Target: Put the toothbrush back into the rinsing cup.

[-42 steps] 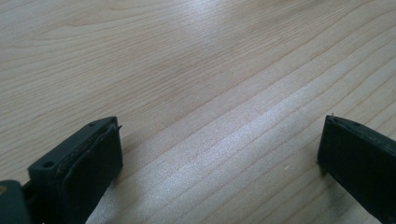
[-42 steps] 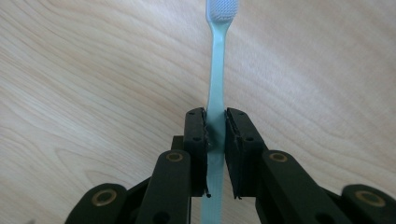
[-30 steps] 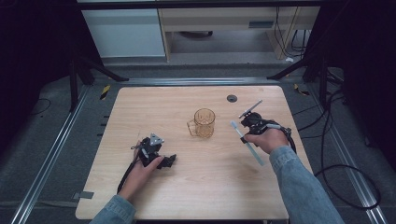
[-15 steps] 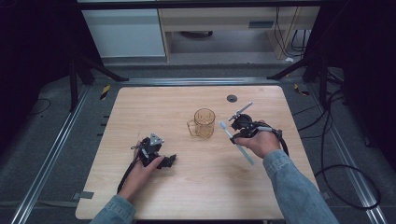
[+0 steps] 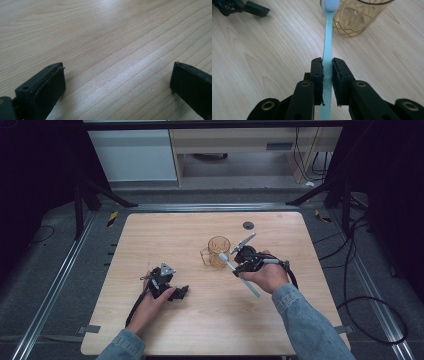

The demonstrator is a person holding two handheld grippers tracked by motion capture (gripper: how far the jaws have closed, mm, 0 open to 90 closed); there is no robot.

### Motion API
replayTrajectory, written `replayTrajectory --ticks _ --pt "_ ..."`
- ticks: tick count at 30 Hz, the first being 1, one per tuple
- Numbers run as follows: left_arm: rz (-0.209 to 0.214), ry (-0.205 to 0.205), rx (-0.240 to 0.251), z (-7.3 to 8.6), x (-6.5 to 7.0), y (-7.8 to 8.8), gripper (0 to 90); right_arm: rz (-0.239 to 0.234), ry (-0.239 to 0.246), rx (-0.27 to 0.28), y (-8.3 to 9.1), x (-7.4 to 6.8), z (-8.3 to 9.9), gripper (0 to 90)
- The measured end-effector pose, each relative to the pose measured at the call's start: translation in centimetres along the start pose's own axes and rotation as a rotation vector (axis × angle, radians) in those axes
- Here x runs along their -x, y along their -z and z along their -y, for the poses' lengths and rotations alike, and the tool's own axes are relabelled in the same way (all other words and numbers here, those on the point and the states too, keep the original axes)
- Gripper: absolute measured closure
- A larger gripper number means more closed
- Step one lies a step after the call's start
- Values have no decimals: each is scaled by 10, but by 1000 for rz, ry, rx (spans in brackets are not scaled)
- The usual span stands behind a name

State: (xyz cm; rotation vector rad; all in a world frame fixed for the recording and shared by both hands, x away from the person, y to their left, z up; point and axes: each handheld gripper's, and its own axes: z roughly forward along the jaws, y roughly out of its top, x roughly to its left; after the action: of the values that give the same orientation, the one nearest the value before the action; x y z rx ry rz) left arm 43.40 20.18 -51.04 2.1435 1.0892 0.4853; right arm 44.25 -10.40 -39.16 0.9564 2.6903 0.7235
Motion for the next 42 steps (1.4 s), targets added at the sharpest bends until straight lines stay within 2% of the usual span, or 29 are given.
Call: replayTrajectory --ticks 10,13,14,20,31,42 --pt "0 1 0 0 0 0 0 -20 31 50 -9 -14 -11 792" --pt "0 1 0 0 0 0 0 -38 36 66 -11 -18 -15 791" --pt "0 1 0 0 0 0 0 -57 41 80 -12 -21 -17 791" --pt "0 0 0 0 0 0 0 -70 52 94 -17 -27 -21 791" --pt "0 0 0 0 0 0 0 -58 37 128 -21 -34 -27 791" --pt "0 0 0 0 0 0 0 -79 32 162 -21 -43 -32 791"
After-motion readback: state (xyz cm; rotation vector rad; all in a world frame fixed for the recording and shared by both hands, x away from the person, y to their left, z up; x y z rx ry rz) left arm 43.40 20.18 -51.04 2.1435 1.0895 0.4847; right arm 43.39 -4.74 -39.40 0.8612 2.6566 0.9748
